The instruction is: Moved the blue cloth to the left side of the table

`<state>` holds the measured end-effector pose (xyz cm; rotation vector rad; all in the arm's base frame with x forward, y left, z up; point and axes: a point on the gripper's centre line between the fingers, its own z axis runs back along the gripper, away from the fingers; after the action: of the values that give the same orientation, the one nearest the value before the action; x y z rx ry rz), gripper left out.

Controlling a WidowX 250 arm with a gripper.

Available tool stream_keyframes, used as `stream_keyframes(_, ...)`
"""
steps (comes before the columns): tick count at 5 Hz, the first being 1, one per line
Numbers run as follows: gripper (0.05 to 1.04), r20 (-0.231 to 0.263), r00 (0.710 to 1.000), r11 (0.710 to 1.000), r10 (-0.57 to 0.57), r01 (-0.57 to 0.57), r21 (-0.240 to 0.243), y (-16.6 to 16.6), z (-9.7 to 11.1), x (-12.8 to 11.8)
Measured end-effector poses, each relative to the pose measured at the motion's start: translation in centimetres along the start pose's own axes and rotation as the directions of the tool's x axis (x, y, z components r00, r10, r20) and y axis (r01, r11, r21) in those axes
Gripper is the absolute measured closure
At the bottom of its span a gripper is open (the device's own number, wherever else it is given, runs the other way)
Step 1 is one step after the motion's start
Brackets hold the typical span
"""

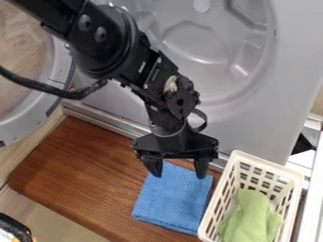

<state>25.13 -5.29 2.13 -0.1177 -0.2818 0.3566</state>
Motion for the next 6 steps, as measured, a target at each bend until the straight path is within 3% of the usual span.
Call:
stream_keyframes(1,0.083,-0.023,1.0,1.0,0.002,-0.001,0.015,0.3,-0.6,-0.5)
stream_keyframes(3,0.083,-0.086,0.996,0.999,0.003,0.002,0.052,1.0,-3.7,-0.9)
stream_keyframes(6,0.083,-0.133,0.991,0.996,0.03,-0.019,0.082,2.1,-7.2,-1.3)
